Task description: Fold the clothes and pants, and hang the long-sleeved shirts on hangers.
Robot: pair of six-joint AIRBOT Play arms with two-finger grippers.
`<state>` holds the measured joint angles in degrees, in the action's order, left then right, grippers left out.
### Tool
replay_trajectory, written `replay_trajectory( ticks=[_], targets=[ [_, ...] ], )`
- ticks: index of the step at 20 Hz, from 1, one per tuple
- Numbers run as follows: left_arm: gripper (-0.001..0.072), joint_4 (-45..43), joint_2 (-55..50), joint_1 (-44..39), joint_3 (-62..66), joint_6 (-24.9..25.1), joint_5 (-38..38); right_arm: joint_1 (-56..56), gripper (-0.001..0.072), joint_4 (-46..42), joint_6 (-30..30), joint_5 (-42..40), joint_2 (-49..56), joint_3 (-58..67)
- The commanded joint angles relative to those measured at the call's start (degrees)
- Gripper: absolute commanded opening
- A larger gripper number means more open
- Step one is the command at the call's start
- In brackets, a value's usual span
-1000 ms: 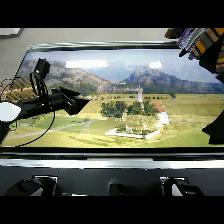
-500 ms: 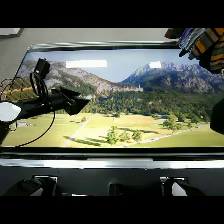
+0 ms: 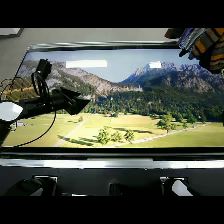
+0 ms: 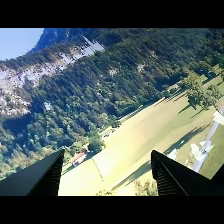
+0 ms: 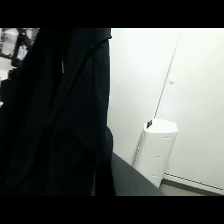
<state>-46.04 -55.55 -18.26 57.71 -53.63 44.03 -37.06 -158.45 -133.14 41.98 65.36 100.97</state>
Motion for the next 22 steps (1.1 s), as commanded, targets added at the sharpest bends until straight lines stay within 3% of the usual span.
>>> replay_trajectory(
  ticks=[1, 10, 12, 14, 18, 22],
  targets=[
    [0.0614, 0.00, -0.07, -0.04, 0.02, 0.02, 0.02, -6.54, 0.0025, 1.75, -5.60, -3.43, 0.68, 0.15],
    [0.0613, 0.02, -0.07, -0.04, 0.02, 0.00, 0.02, -13.05, 0.0046, 11.74, -4.20, -3.28, 1.88, 0.13],
    [0.0613, 0.02, -0.07, -0.04, 0.02, 0.00, 0.04, -12.98, 0.0285, 15.10, -4.17, -0.46, 1.11, 0.13],
    [0.0613, 0.00, -0.07, -0.04, 0.02, 0.00, 0.04, -12.98, 0.0383, 17.94, -4.07, 3.87, -1.01, 0.13],
    [0.0613, 0.00, -0.07, -0.04, 0.02, 0.02, 0.02, -12.98, 0.0391, 18.80, -3.63, 6.27, -9.14, 0.13],
    [0.0613, 0.02, -0.07, -0.04, 0.02, -0.02, 0.04, -12.98, 0.0381, 27.52, -4.66, -3.72, -18.99, 0.13]
  ],
)
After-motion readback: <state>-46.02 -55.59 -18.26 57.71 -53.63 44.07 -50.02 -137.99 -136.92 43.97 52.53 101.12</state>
